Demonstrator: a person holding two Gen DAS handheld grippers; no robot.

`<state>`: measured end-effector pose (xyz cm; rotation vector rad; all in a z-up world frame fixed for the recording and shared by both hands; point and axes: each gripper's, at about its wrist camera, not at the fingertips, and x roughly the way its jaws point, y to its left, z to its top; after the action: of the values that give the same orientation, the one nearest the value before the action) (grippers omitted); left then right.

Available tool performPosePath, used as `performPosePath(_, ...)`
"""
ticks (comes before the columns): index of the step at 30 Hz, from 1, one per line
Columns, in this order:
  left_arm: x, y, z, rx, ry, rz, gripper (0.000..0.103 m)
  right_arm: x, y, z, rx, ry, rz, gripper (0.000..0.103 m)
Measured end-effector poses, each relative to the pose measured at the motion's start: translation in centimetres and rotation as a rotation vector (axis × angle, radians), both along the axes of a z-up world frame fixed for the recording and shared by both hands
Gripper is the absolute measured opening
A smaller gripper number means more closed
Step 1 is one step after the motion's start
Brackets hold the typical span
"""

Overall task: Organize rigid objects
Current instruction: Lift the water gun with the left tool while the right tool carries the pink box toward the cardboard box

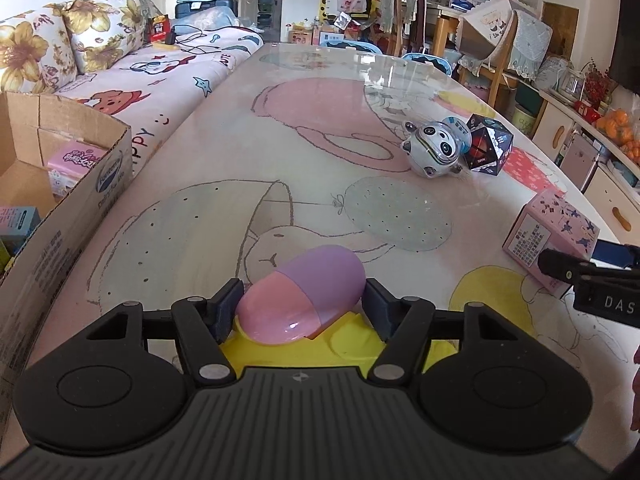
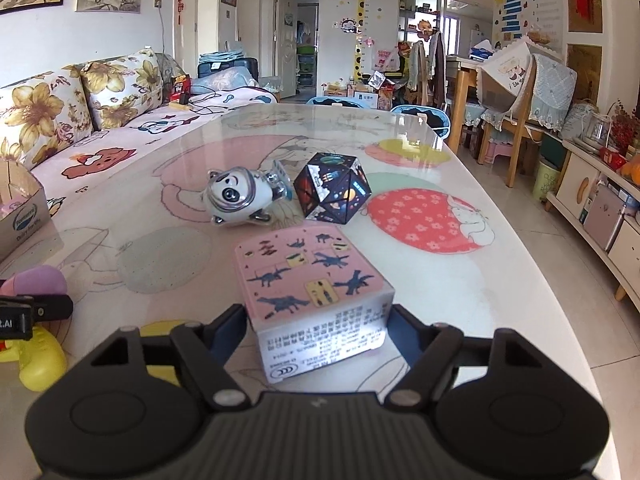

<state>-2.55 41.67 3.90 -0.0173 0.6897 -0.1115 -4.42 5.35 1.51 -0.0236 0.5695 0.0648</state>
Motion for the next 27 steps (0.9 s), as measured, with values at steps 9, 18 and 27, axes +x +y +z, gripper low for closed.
performPosePath(9,1.1,0.2,-0.3,-0.059,0.006,-0.022,0.077,-3.5,3.1,0.2,-0.060,0.000,0.024,0.076)
performPosePath(18,0.8,0.4,-0.2,-0.096,0.019,-0.054,0.074,-5.0,5.4,0.6,-0.075,-0.003,0.009,0.075)
performPosePath(27,0.9,1.0,0.3,-0.183,0.015,-0.038,0.069,-5.5,7.4,0.6,-0.098,-0.001,0.030,0.075)
